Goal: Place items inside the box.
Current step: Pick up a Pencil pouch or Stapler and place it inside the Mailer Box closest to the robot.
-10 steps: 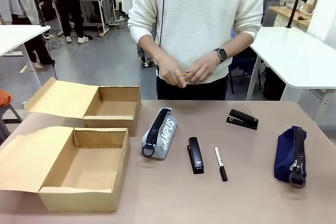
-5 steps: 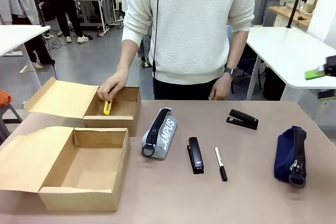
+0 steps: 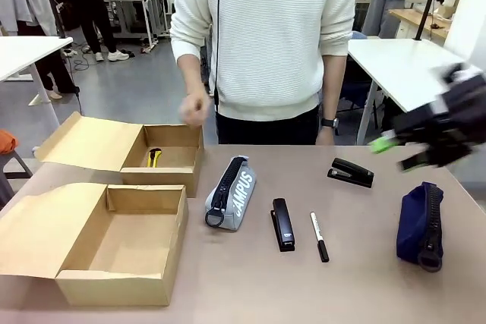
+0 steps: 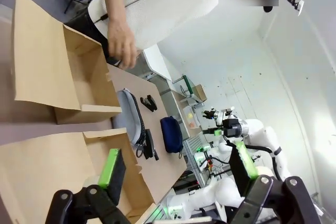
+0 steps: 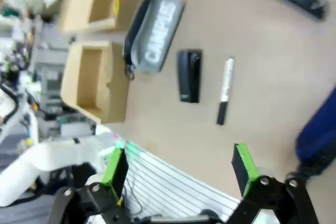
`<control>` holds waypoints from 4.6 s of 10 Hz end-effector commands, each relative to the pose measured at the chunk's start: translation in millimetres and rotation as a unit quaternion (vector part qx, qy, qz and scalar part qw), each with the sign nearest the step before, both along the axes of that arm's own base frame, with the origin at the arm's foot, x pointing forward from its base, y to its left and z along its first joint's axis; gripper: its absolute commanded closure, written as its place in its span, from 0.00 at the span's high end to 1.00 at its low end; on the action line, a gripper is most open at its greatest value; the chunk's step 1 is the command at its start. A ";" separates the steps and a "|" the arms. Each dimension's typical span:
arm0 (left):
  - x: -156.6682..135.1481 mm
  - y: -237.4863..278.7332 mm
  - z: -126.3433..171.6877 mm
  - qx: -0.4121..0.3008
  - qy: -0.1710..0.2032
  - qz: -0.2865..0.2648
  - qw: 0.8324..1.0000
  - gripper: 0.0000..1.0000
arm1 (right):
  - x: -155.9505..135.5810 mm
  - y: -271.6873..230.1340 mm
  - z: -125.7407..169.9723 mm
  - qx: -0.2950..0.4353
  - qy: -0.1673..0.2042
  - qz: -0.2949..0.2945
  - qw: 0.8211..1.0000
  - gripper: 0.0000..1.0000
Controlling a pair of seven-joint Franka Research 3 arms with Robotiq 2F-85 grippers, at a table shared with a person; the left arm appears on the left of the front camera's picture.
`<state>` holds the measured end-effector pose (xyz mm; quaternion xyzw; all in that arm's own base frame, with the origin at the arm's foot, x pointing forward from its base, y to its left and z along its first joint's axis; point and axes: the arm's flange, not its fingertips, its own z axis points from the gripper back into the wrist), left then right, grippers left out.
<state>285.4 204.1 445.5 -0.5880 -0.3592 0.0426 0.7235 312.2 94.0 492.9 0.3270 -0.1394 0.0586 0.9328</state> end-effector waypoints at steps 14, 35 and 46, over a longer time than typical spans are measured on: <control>-0.5 0.0 1.2 -0.005 -0.016 0.002 1.000 1.00 | 69.0 358.9 -47.7 -0.283 0.087 -0.064 0.953 1.00; -0.5 0.0 1.2 -0.005 -0.016 0.002 1.000 1.00 | 124.3 363.7 -124.9 -0.308 0.166 -0.201 0.915 0.00; -0.5 0.0 1.2 -0.005 -0.016 0.002 1.000 1.00 | -95.1 313.1 -26.7 -0.366 0.189 -0.026 0.911 0.00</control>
